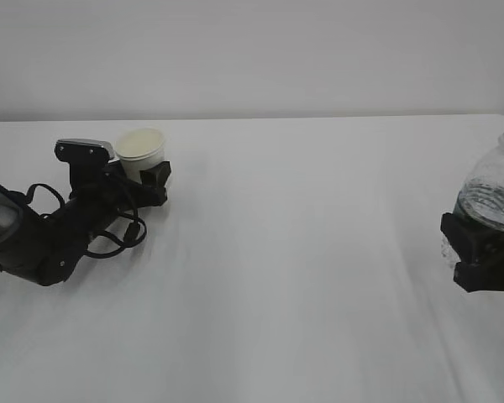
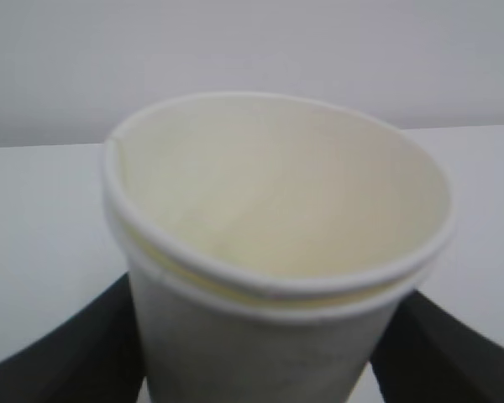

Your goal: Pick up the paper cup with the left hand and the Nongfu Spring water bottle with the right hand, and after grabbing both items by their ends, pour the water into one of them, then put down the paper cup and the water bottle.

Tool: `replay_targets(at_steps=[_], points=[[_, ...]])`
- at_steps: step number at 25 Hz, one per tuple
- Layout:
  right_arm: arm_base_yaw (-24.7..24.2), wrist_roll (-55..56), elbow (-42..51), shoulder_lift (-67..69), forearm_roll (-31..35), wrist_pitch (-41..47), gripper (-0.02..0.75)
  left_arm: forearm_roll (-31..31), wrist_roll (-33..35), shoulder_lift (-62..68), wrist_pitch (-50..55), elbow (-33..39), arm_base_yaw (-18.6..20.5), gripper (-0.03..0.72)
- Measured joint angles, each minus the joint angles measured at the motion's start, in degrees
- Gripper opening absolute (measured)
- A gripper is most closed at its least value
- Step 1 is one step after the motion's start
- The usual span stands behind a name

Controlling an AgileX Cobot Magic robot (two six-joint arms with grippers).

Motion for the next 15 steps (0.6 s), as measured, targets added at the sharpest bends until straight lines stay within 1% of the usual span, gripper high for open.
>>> replay_targets(at_steps=[9,15], points=[[0.00,0.00,0.00,0.00,0.19,0.00,0.445,0.10,0.00,0.00,0.00,0.00,0.00,0.545],[0.00,-0.10,0.00,0.00,0.19,0.00,0.445,0.10,0.00,-2.22,0.00,2.90,0.00,0.545]])
